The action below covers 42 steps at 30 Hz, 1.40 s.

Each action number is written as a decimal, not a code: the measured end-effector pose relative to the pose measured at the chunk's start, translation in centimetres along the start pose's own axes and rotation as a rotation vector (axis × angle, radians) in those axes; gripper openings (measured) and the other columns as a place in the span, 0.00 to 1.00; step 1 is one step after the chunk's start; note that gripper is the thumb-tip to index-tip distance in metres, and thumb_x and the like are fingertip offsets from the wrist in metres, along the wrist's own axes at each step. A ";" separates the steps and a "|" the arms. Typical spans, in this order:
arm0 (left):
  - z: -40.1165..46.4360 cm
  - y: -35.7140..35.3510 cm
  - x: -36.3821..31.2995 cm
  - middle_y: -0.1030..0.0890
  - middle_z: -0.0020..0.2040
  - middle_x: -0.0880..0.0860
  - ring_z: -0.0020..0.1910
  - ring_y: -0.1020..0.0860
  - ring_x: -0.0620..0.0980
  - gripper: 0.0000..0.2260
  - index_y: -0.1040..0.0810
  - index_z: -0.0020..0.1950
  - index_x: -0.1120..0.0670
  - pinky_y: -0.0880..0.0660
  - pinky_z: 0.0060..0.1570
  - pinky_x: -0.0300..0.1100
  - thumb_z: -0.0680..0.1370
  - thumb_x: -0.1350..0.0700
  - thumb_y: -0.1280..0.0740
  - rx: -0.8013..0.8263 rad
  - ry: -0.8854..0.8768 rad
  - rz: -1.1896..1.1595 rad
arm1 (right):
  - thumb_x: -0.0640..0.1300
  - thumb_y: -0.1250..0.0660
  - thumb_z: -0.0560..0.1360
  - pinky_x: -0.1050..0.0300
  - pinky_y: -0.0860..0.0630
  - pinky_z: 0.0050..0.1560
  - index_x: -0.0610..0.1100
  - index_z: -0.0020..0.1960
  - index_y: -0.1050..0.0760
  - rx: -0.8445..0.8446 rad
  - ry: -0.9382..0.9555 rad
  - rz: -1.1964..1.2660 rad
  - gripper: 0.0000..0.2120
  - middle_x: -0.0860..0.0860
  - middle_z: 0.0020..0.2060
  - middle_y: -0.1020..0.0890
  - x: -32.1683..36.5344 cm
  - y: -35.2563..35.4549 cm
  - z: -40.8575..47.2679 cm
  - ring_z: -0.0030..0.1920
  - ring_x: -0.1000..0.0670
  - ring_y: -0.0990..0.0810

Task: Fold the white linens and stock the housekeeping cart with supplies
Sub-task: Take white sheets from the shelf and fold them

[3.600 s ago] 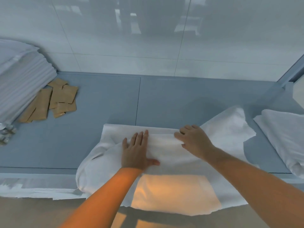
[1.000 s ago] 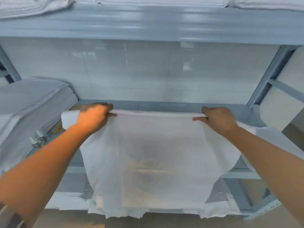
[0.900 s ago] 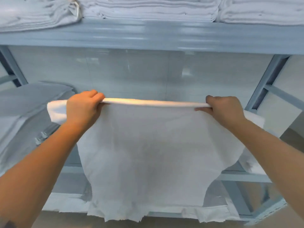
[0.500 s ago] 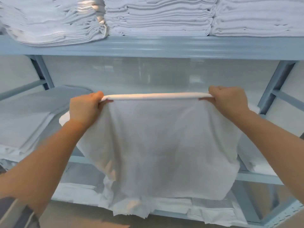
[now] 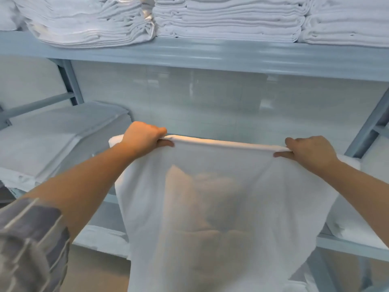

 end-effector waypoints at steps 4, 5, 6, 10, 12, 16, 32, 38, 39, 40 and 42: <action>1.9 -3.5 1.4 0.30 0.22 0.56 0.20 0.29 0.57 0.29 0.31 0.30 0.58 0.38 0.25 0.39 0.71 0.32 0.45 -0.044 -0.030 -0.015 | 0.73 0.58 0.73 0.58 0.36 0.24 0.42 0.31 0.39 -0.033 -0.016 0.001 0.35 0.47 0.19 0.39 -0.6 -3.6 1.5 0.17 0.48 0.37; 2.5 -4.9 1.9 0.30 0.22 0.56 0.20 0.29 0.57 0.30 0.33 0.29 0.57 0.36 0.25 0.39 0.72 0.31 0.46 -0.050 -0.029 -0.026 | 0.73 0.58 0.73 0.59 0.36 0.24 0.41 0.31 0.38 -0.030 -0.016 0.005 0.35 0.47 0.18 0.39 -0.9 -4.8 2.0 0.16 0.48 0.37; 3.2 -6.3 2.5 0.30 0.22 0.56 0.21 0.29 0.57 0.30 0.35 0.30 0.57 0.34 0.26 0.39 0.72 0.30 0.45 -0.062 -0.028 -0.041 | 0.73 0.57 0.74 0.59 0.36 0.24 0.41 0.31 0.37 -0.034 -0.015 0.007 0.36 0.47 0.18 0.37 -1.3 -6.0 2.5 0.16 0.47 0.36; 6.4 -12.4 4.7 0.30 0.21 0.55 0.20 0.30 0.55 0.33 0.35 0.29 0.56 0.40 0.27 0.36 0.73 0.27 0.54 -0.108 -0.010 -0.056 | 0.70 0.52 0.75 0.61 0.37 0.24 0.44 0.32 0.40 -0.062 -0.063 0.008 0.30 0.48 0.19 0.36 -2.8 -11.3 4.2 0.17 0.47 0.35; 7.9 -15.7 5.4 0.32 0.20 0.55 0.19 0.33 0.54 0.33 0.36 0.29 0.56 0.44 0.28 0.35 0.73 0.27 0.56 -0.121 0.008 -0.081 | 0.67 0.47 0.75 0.60 0.35 0.25 0.45 0.33 0.42 -0.040 -0.148 -0.003 0.27 0.50 0.20 0.37 -3.7 -14.5 4.8 0.19 0.47 0.35; 10.7 -23.2 6.6 0.33 0.22 0.54 0.22 0.35 0.53 0.28 0.38 0.33 0.56 0.44 0.28 0.37 0.75 0.31 0.44 -0.067 0.053 -0.077 | 0.64 0.50 0.75 0.62 0.40 0.27 0.42 0.32 0.35 -0.007 -0.250 -0.044 0.28 0.48 0.20 0.33 -5.1 -21.3 5.8 0.21 0.45 0.31; 8.0 -50.7 2.7 0.24 0.49 0.56 0.52 0.28 0.58 0.12 0.22 0.52 0.55 0.39 0.52 0.51 0.81 0.50 0.41 0.254 0.211 -0.056 | 0.46 0.37 0.79 0.44 0.39 0.54 0.39 0.46 0.22 0.468 -0.339 -0.294 0.10 0.44 0.41 0.20 -2.8 -47.1 1.4 0.51 0.41 0.26; 8.7 -50.8 2.2 0.32 0.63 0.58 0.61 0.34 0.59 0.12 0.28 0.61 0.53 0.39 0.55 0.51 0.78 0.55 0.35 0.355 0.274 -0.012 | 0.45 0.32 0.76 0.44 0.36 0.51 0.38 0.45 0.23 0.482 -0.338 -0.242 0.09 0.40 0.42 0.22 -3.0 -48.5 0.7 0.48 0.39 0.26; 8.7 -50.5 1.4 0.32 0.62 0.58 0.59 0.33 0.59 0.15 0.30 0.63 0.53 0.37 0.54 0.50 0.76 0.60 0.36 0.396 0.281 -0.005 | 0.46 0.34 0.77 0.45 0.35 0.49 0.38 0.47 0.24 0.502 -0.367 -0.222 0.10 0.40 0.43 0.24 -3.1 -48.6 0.6 0.48 0.39 0.26; 8.6 -50.2 0.5 0.31 0.59 0.57 0.57 0.31 0.59 0.17 0.31 0.63 0.53 0.34 0.51 0.48 0.75 0.63 0.37 0.441 0.304 -0.032 | 0.47 0.35 0.78 0.46 0.32 0.46 0.39 0.49 0.27 0.515 -0.440 -0.158 0.11 0.41 0.44 0.25 -3.2 -48.8 0.5 0.46 0.39 0.25; 8.5 -49.4 -1.4 0.27 0.54 0.57 0.55 0.26 0.59 0.13 0.30 0.60 0.55 0.29 0.46 0.48 0.76 0.64 0.40 0.506 0.405 -0.152 | 0.48 0.38 0.79 0.48 0.29 0.40 0.39 0.50 0.33 0.505 -0.677 0.061 0.12 0.41 0.43 0.26 -3.3 -49.3 0.0 0.44 0.38 0.23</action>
Point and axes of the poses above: each hand's wrist, its own z-axis towards the middle knuckle, its own y-axis out of the back of the hand, x = y × z, the point moved 5 cm from there along z, towards the middle knuckle
